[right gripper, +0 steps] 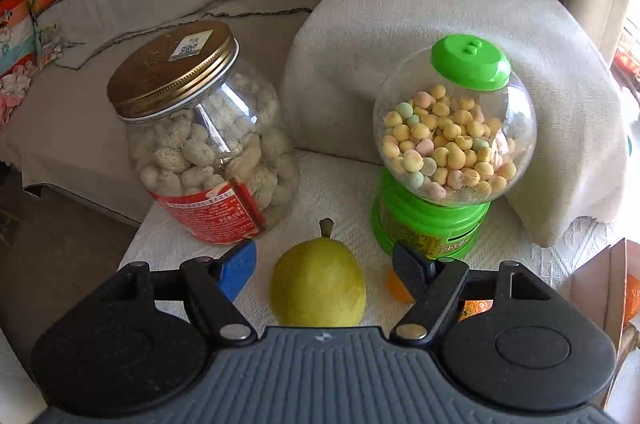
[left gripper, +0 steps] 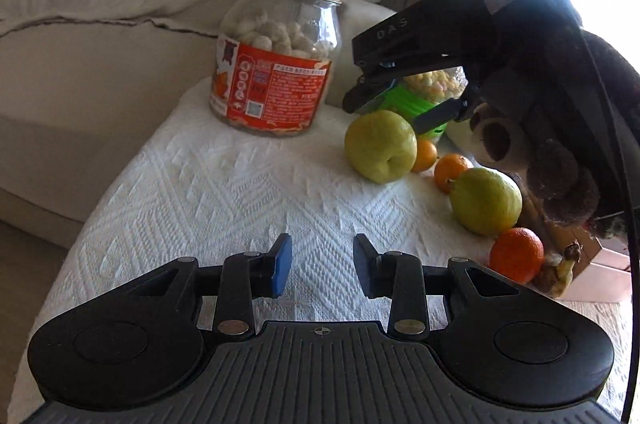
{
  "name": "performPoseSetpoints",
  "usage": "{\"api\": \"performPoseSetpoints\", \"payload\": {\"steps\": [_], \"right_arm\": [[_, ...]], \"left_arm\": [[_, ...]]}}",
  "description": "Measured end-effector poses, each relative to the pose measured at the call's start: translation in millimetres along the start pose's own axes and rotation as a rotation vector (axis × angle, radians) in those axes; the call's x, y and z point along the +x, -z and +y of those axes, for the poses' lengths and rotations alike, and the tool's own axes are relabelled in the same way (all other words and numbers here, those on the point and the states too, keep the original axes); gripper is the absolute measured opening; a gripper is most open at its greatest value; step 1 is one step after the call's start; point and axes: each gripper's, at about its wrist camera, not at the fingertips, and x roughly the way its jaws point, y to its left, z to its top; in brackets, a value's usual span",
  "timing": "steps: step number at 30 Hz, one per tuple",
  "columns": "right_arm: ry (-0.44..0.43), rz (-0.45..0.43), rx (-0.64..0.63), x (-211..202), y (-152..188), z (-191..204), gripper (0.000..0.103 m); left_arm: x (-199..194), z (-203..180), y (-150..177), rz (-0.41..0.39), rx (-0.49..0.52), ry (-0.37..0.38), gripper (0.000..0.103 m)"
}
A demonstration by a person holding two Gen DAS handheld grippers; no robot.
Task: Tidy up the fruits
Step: 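Grasp the green pear with the right gripper and lift it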
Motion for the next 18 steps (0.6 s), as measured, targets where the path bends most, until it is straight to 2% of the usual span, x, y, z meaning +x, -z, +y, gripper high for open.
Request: {"api": "performPoseSetpoints", "payload": {"steps": [2, 5, 7, 9, 10, 16, 18], "right_arm": [[0.003, 0.053, 0.020, 14.9, -3.8, -0.4, 0.075], [0.028, 0.057, 0.005, 20.7, -0.4, -0.3, 0.072], [0.007, 0.067, -0.005, 18.9, 4.9, -1.5, 0.072], [-0.025, 0.103, -0.003, 17.5, 11.5, -3.1, 0.061], [-0.040, 0.121, -0.013, 15.1, 19.0, -3.2, 0.061], [-0.036, 0.098, -0.100, -16.7, 50.0, -1.3, 0.061], [-0.070, 0.074, -0.109, -35.7, 60.8, -4.5, 0.061]], "left_arm": [[-1.0, -0.8, 0.7, -0.005, 0.004, 0.009, 0.037], [-2.0, -0.1, 1.3, -0.008, 0.002, 0.015, 0.037], [-2.2, 0.6, 1.7, -0.008, -0.002, 0.016, 0.037], [-2.0, 0.5, 1.9, -0.007, -0.001, 0.013, 0.037], [-1.9, 0.2, 2.1, -0.007, 0.001, 0.011, 0.037], [-0.8, 0.4, 3.4, -0.002, 0.005, 0.012, 0.037], [-0.5, 3.0, 2.9, -0.005, -0.008, 0.019, 0.037]]}}
